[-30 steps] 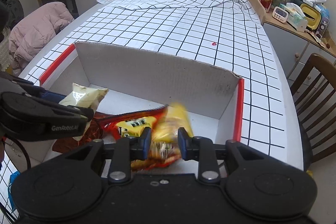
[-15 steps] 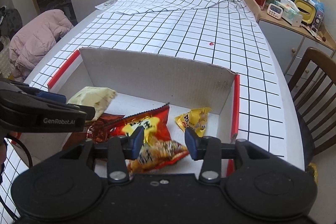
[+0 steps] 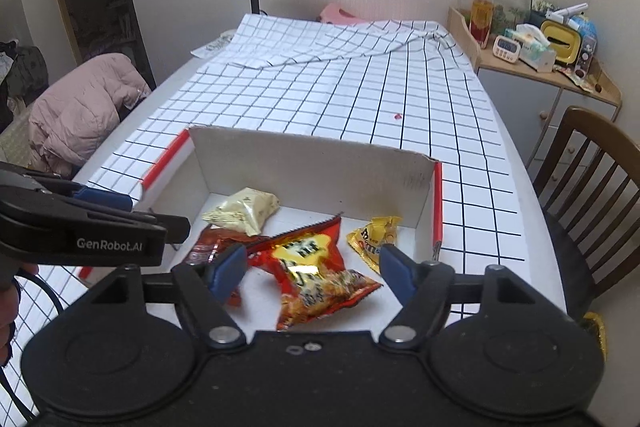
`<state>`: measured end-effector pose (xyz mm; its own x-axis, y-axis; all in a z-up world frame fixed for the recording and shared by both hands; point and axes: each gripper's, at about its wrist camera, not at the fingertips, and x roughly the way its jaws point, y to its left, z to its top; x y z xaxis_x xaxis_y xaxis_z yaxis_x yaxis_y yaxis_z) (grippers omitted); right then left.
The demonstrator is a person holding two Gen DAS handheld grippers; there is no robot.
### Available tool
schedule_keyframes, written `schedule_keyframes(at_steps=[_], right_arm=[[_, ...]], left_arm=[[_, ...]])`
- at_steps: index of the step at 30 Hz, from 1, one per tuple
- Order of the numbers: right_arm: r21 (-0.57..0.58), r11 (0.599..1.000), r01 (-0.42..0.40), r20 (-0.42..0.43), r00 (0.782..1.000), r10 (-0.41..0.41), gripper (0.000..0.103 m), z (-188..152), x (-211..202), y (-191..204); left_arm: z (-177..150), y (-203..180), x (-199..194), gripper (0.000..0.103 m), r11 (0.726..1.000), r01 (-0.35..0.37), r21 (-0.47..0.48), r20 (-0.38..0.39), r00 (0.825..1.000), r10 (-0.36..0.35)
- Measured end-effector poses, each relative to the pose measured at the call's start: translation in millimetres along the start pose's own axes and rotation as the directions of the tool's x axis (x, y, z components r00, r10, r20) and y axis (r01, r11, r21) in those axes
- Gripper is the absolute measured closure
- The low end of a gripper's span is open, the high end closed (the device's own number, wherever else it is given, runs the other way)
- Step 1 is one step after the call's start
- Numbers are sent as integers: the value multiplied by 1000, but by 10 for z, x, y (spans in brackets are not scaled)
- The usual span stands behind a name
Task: Organize snacks
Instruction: 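Open both tools to release the bags inside the red box, then move both tools back toward the remaining snacks on the table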
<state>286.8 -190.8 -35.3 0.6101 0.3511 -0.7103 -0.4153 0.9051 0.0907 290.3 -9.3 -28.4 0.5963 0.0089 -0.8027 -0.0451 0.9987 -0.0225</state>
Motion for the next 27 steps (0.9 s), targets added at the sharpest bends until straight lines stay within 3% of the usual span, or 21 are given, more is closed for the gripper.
schedule_keyframes(at_steps=[18, 21, 27], right_arm=[[-3, 1000, 4, 96, 995, -3, 13, -237, -668, 343], [-5, 1000, 4, 108, 994, -3, 11, -288, -757, 406], [9, 1000, -8, 118, 993, 6, 6, -404, -910, 498]], left_arm=[[-399, 129, -706, 43, 999, 32, 32, 77, 996, -35], [-475, 173, -803, 33, 999, 41, 19, 86, 995, -43], [-622, 249, -977, 27, 998, 57, 17, 103, 993, -59]])
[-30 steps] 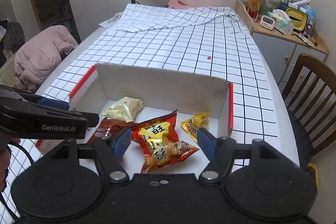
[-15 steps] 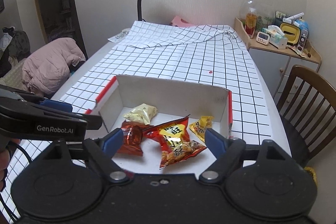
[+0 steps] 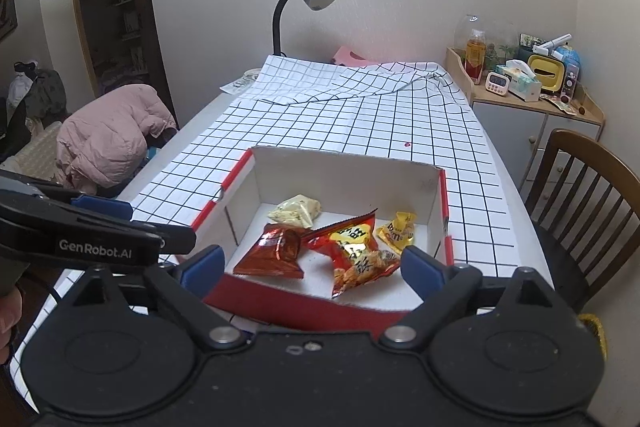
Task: Organize snacks
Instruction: 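Move both tools back toward the remaining snacks on the table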
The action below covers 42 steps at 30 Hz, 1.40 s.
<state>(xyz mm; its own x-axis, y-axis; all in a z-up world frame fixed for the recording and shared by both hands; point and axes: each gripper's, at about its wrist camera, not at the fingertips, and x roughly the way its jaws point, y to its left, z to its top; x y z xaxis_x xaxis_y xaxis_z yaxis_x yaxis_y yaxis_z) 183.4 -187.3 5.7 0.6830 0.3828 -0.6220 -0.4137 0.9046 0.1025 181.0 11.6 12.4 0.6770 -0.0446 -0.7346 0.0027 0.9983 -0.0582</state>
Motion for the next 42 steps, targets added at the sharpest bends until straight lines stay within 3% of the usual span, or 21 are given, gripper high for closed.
schedule_keyframes(at_steps=[6, 11, 20, 29, 37, 42], right_arm=[[14, 1000, -19, 10, 1000, 19, 4, -108, -148, 86], [11, 999, -31, 18, 999, 31, 1, -234, -262, 146], [-9, 999, -37, -24, 999, 36, 1, -622, -238, 226], [-41, 999, -15, -97, 995, 11, 1, -968, -22, 241], [-51, 998, -36, -206, 978, 24, 6, -1226, 270, 212], [-73, 996, -50, -248, 968, 31, 7, -1310, 406, 223]], left_arm=[[-138, 69, -157, 19, 1000, 26, -8, 17, 1000, -26], [-277, 164, -244, 18, 999, 46, -28, 18, 999, -46], [-603, 351, -175, 14, 995, 57, -85, -29, 998, -60], [-828, 455, 105, 14, 993, 15, -115, -115, 993, -29], [-949, 506, 493, 14, 994, -51, -97, -190, 981, 31], [-998, 505, 704, 14, 996, -32, -85, -225, 974, 12]])
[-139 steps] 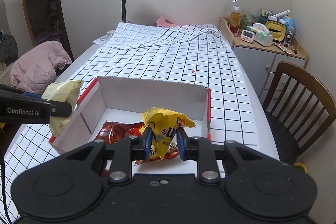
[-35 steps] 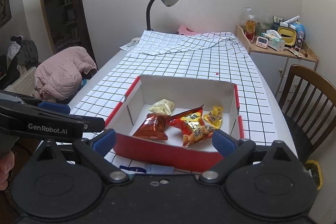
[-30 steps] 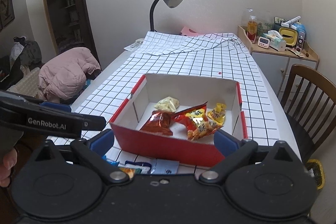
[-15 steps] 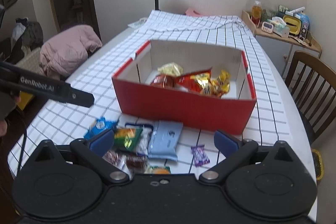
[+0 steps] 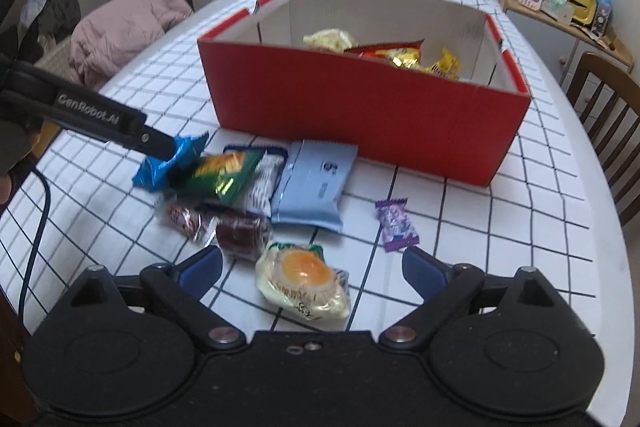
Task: Organize snacks
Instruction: 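Move both tools back toward the remaining snacks on the table, then grasp blue cookie packet with left tool while right tool grasps yolk pastry bag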
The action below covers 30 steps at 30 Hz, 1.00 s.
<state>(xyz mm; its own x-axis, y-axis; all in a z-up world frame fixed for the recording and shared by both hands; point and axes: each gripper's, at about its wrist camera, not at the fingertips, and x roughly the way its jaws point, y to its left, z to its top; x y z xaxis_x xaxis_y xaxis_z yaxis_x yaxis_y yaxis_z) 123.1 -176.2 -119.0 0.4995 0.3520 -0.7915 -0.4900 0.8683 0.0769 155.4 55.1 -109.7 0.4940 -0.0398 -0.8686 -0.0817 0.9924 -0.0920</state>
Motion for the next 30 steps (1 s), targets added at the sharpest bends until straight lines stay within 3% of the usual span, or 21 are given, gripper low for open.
schedule_keyframes(at_steps=[10, 22, 24, 27, 30], right_arm=[[-38, 999, -10, -51, 999, 8, 15, -28, 217, 0], [-58, 998, -18, -76, 997, 13, 34, -21, 315, 10], [-58, 998, -24, -78, 997, 20, 41, -13, 317, 15], [-60, 998, -22, -79, 997, 17, 45, -14, 311, 20], [-57, 998, -15, -75, 997, 10, 47, -30, 301, 17]], left_arm=[[25, 69, 292, 14, 1000, 31, 0, -65, 997, -31], [91, 206, 452, 14, 990, 104, -99, -123, 986, -116], [90, 240, 461, 14, 987, 111, -119, -123, 984, -126], [78, 302, 455, 15, 979, 125, -162, -112, 983, -144], [68, 331, 433, 26, 975, 128, -179, -106, 983, -148]])
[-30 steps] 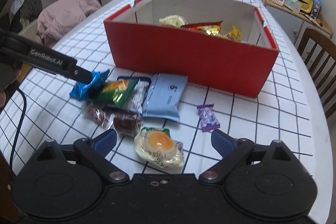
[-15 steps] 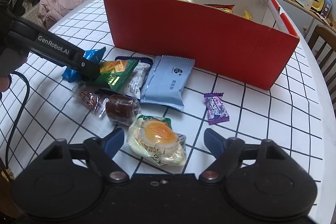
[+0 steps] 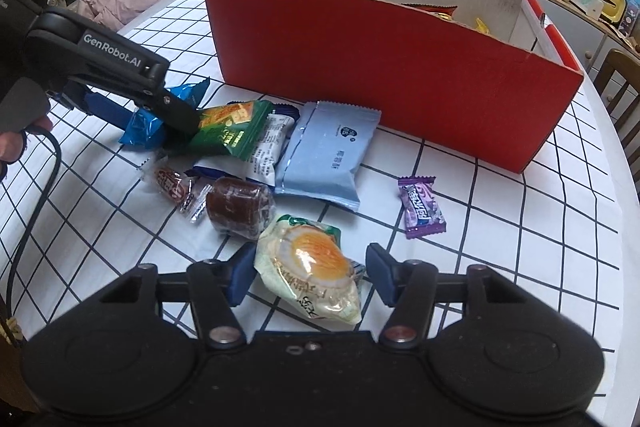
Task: Organize snacks
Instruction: 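Grasp blue cookie packet with left tool while right tool grasps yolk pastry bag, then carry blue packet with left tool while right tool carries pastry bag over box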
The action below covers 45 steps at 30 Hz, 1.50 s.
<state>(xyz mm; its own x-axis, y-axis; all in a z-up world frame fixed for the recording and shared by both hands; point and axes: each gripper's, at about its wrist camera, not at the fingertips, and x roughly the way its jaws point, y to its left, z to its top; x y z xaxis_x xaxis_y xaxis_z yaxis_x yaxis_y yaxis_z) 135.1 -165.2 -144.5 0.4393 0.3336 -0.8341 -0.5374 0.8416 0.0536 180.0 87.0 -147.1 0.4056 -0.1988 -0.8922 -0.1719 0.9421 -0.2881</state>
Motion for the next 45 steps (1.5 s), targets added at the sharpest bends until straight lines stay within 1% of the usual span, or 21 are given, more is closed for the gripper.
schedule_keyframes(at_steps=[1, 2, 4, 9, 19, 28, 32, 39, 45], right_arm=[[0, 1000, 3, 1, 1000, -3, 47, -6, -4, 1], [1, 1000, 5, 1, 1000, -5, 47, -10, -6, 2], [10, 1000, 8, 1, 1000, -8, 48, -15, -15, 3], [35, 999, 8, 7, 1000, -9, 49, -27, -74, 6], [70, 997, 17, 52, 998, -21, 49, -31, -349, 13], [75, 997, 8, 113, 993, -16, 49, 84, -692, 42], [65, 998, 18, 145, 989, -27, 49, 181, -842, 59], [51, 998, 38, 192, 980, -47, 49, 357, -1041, 28], [45, 997, 56, 233, 970, -65, 49, 508, -1136, -58]], left_arm=[[0, 12, -12, 32, 1000, 6, -10, 2, 1000, -6], [-1, 27, -26, 34, 1000, 15, -21, 4, 1000, -15], [2, 40, -57, 44, 999, 31, -38, 10, 999, -31], [-27, 16, -119, 49, 999, 40, -35, 23, 999, -39], [-117, -33, -375, 50, 998, 58, -29, 66, 996, -56], [-172, -185, -736, 50, 997, 70, 14, 123, 990, -72], [-171, -305, -891, 49, 998, 51, 46, 152, 987, -57], [-128, -508, -1129, 49, 995, 37, 98, 211, 976, -57], [-39, -675, -1235, 49, 989, 24, 146, 247, 967, -60]])
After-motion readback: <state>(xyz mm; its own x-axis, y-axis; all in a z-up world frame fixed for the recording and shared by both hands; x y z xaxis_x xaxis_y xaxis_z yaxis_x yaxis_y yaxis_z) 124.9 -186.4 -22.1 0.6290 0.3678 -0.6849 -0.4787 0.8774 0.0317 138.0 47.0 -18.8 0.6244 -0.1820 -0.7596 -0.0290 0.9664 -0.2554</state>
